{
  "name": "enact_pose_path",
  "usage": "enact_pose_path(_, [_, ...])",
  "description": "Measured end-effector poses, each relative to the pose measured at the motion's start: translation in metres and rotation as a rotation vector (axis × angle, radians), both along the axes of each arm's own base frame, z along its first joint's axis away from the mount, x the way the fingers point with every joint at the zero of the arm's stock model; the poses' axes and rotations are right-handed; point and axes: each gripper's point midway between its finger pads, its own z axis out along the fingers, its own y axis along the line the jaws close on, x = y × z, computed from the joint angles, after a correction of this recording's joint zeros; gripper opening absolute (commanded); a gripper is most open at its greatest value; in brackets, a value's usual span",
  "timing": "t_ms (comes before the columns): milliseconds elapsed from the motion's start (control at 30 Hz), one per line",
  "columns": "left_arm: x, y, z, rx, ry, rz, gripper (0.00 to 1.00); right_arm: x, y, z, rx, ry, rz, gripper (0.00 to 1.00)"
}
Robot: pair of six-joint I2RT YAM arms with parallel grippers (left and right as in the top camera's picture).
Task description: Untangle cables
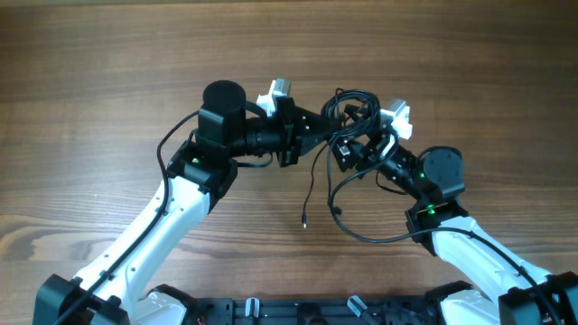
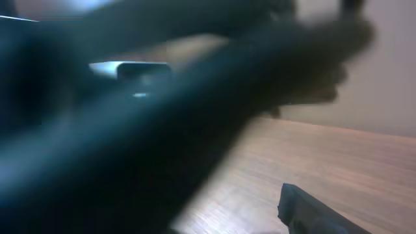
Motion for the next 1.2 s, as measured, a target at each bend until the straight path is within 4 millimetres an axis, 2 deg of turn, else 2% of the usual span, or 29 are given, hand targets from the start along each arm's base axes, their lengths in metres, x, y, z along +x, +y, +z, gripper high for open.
enact_pose_path(33, [0.0,0.0,0.0,0.0,0.009,0.004,0.04,-0.001,0.0,0.0,0.0,0.0,0.005,0.7])
enact_pose_path(67, [0.0,0.0,0.0,-0.001,0.016,0.005,0.04,-0.001,0.001,0.0,0.0,0.0,0.008,0.6])
enact_pose_path(100, [0.0,0.0,-0.001,-0.001,0.019,0.006,0.04,-0.001,0.001,0.0,0.0,0.001,0.011,0.39])
enact_pose_path(133, [0.0,0.0,0.0,-0.002,0.022,0.007,0.04,-0.002,0.002,0.0,-0.004,-0.004,0.015,0.13])
enact_pose_path(167, [0.001,0.0,-0.001,-0.002,0.025,0.009,0.04,-0.002,0.002,0.0,-0.001,0.0,0.018,0.04])
enact_pose_path(300, [0.0,-0.001,-0.001,-0.002,0.029,0.01,0.04,-0.003,0.003,-0.004,-0.007,0.015,0.024,0.04])
enact_pose_path(433, [0.002,0.0,0.0,-0.004,0.018,0.017,0.04,-0.002,0.002,-0.024,-0.031,0.105,0.015,0.04])
enact_pose_path(500, [0.004,0.002,0.003,-0.008,-0.004,0.017,0.04,0.001,-0.002,-0.039,-0.042,0.183,-0.012,0.04])
enact_pose_path(533, [0.006,0.004,0.006,-0.016,-0.025,0.015,0.04,0.004,-0.007,-0.055,-0.049,0.269,-0.058,0.04])
enact_pose_path(700, [0.009,0.014,0.021,-0.052,-0.145,-0.02,0.04,0.007,-0.031,-0.108,-0.065,0.547,-0.23,0.04])
enact_pose_path(800, [0.008,0.02,0.025,-0.051,-0.246,-0.051,0.04,0.01,-0.038,-0.113,-0.05,0.582,-0.285,0.04])
enact_pose_path(833, [0.007,0.021,0.026,-0.05,-0.268,-0.061,0.04,0.012,-0.04,-0.113,-0.045,0.587,-0.302,0.14])
enact_pose_path(867, [0.005,0.021,0.026,-0.047,-0.306,-0.08,0.06,0.013,-0.042,-0.114,-0.042,0.589,-0.314,0.38])
enact_pose_path(933, [0.0,0.021,0.027,-0.046,-0.37,-0.117,0.11,0.015,-0.045,-0.114,-0.036,0.595,-0.339,1.0])
enact_pose_path(1000, [-0.008,0.02,0.026,-0.045,-0.441,-0.169,0.15,0.016,-0.048,-0.115,-0.03,0.598,-0.357,1.0])
enact_pose_path(1067, [-0.017,0.02,0.02,-0.037,-0.484,-0.224,0.13,0.017,-0.051,-0.115,-0.028,0.599,-0.363,1.0])
enact_pose_path(1133, [-0.027,0.022,0.008,-0.018,-0.502,-0.275,0.05,0.018,-0.054,-0.116,-0.026,0.607,-0.368,1.0])
enact_pose_path(1200, [-0.033,0.024,-0.008,0.016,-0.497,-0.306,0.04,0.016,-0.057,-0.12,-0.026,0.635,-0.357,1.0])
